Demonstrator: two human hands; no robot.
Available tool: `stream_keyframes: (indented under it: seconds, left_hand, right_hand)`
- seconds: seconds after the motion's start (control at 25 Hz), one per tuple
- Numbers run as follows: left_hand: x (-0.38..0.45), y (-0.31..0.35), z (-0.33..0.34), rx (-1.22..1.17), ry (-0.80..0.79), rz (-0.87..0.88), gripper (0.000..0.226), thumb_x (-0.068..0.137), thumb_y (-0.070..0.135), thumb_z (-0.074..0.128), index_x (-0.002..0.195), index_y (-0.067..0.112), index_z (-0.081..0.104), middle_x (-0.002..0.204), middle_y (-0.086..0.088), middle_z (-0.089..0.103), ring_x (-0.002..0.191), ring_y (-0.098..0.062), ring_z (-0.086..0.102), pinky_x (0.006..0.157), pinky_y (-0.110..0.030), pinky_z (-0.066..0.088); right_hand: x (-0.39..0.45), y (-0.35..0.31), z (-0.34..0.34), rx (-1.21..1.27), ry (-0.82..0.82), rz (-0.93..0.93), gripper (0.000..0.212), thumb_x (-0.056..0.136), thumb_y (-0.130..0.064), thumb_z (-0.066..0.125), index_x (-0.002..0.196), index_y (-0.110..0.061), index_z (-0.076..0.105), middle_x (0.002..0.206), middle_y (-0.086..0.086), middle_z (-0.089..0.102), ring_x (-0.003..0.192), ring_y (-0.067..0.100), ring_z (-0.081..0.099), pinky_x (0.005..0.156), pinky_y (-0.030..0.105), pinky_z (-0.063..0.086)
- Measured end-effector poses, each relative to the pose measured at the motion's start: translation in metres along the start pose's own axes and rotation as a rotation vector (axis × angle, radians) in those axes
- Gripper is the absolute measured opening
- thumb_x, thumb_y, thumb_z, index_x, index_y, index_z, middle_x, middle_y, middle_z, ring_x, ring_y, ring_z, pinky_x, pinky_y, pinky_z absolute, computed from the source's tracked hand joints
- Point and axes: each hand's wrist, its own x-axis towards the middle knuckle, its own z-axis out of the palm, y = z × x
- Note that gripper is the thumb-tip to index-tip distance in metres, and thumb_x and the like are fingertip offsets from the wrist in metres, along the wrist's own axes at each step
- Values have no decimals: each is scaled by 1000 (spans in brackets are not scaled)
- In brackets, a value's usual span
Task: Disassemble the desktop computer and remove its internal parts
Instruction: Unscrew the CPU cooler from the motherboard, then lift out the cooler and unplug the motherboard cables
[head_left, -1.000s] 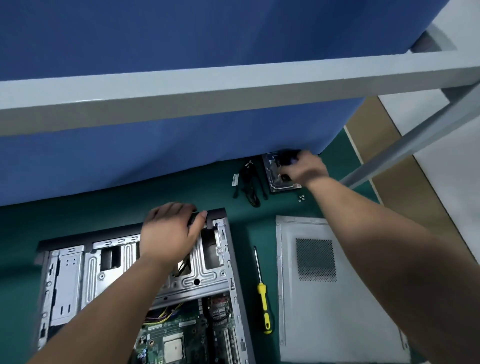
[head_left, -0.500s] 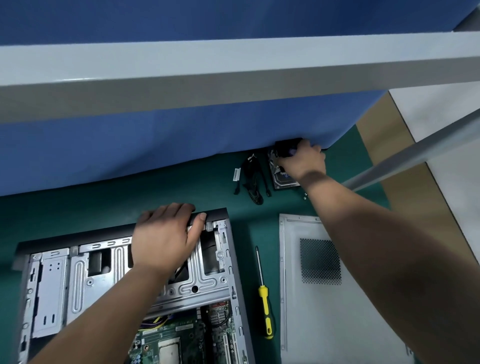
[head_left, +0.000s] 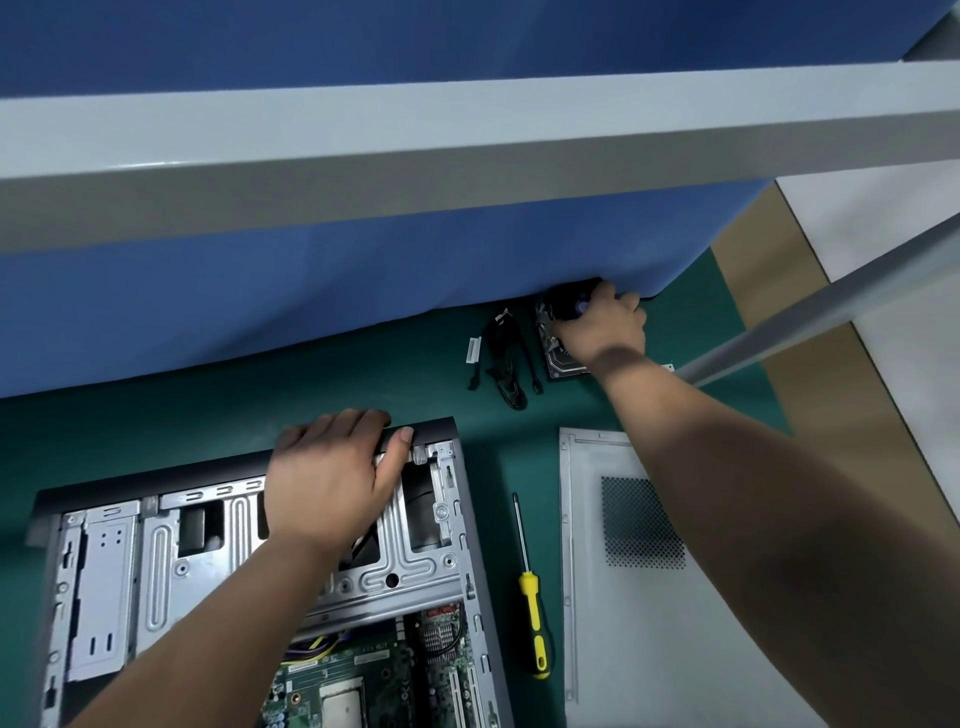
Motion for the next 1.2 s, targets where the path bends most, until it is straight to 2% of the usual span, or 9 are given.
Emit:
stream_keyframes:
  seconds: [0.28, 0.48, 0.56, 0.68, 0.8, 0.84, 0.92, 1.08, 1.2]
  left_hand:
    - [0, 1, 1, -14, -3, 4, 44, 103, 53, 39, 92, 22, 69, 81, -1, 68, 74, -32, 65, 70, -40, 41]
    - [2, 3, -1, -15, -55, -20, 46, 103, 54, 36, 89, 24, 68, 79, 1, 67, 75, -30, 65, 69, -39, 41]
    - [1, 4, -6, -24, -90, -29, 48, 102, 56, 34, 93, 26, 70, 84, 2, 70, 81, -29, 66, 72, -38, 43]
    - [0, 1, -17, -88, -165, 14, 50, 99, 58, 34, 118, 29, 69, 112, 3, 73, 107, -26, 65, 88, -41, 46]
    - [-11, -10, -32, -242, -324, 96, 61, 97, 62, 30, 146, 31, 51, 150, 6, 54, 139, -21, 46, 113, -46, 34]
    - [-22, -16, -36, -295, -343, 115, 64, 97, 61, 30, 151, 31, 45, 158, 6, 45, 146, -20, 38, 119, -47, 27]
    - [-55, -33, -44, -330, -335, 169, 64, 99, 60, 31, 155, 31, 40, 166, 7, 30, 154, -17, 23, 126, -46, 14]
    - [-147, -79, -65, -292, -371, 261, 58, 102, 57, 33, 154, 33, 38, 168, 10, 24, 156, -14, 19, 127, -44, 17]
    - [-204, -113, -80, -197, -422, 316, 62, 102, 59, 30, 160, 35, 27, 171, 11, 13, 158, -13, 9, 128, -41, 10]
  right_hand:
    - [2, 4, 2, 0, -24, 28, 84, 79, -62, 73, 139, -13, 41, 143, 17, 39, 131, 42, 38, 112, 49, 35]
    - [-20, 6, 0, 97, -29, 23, 70, 81, -52, 73, 138, -21, 45, 153, 12, 31, 139, 39, 34, 119, 46, 26]
    - [-49, 9, -1, 153, -19, -6, 69, 84, -47, 73, 142, -20, 47, 155, 10, 32, 140, 36, 35, 118, 44, 29]
    - [-120, 9, 1, 235, -28, -132, 62, 87, -38, 73, 139, -13, 53, 147, 12, 43, 134, 32, 44, 115, 39, 36]
    - [-211, 16, 9, 268, -148, -304, 55, 96, -42, 64, 142, -16, 49, 147, 3, 43, 132, 18, 45, 115, 35, 37]
    - [-239, 21, 15, 255, -183, -368, 55, 98, -44, 60, 145, -19, 47, 150, -1, 41, 133, 13, 43, 115, 34, 36]
    - [-285, 33, 27, 154, -211, -501, 57, 99, -45, 57, 149, -22, 42, 159, -4, 30, 141, 16, 38, 117, 38, 37]
    - [-345, 59, 50, -161, -213, -615, 74, 100, -40, 58, 161, -25, 19, 169, -4, -18, 157, 27, 10, 123, 47, 27]
    - [-362, 70, 55, -278, -180, -655, 85, 99, -42, 56, 164, -22, 4, 167, -1, -29, 157, 25, -14, 127, 47, 11]
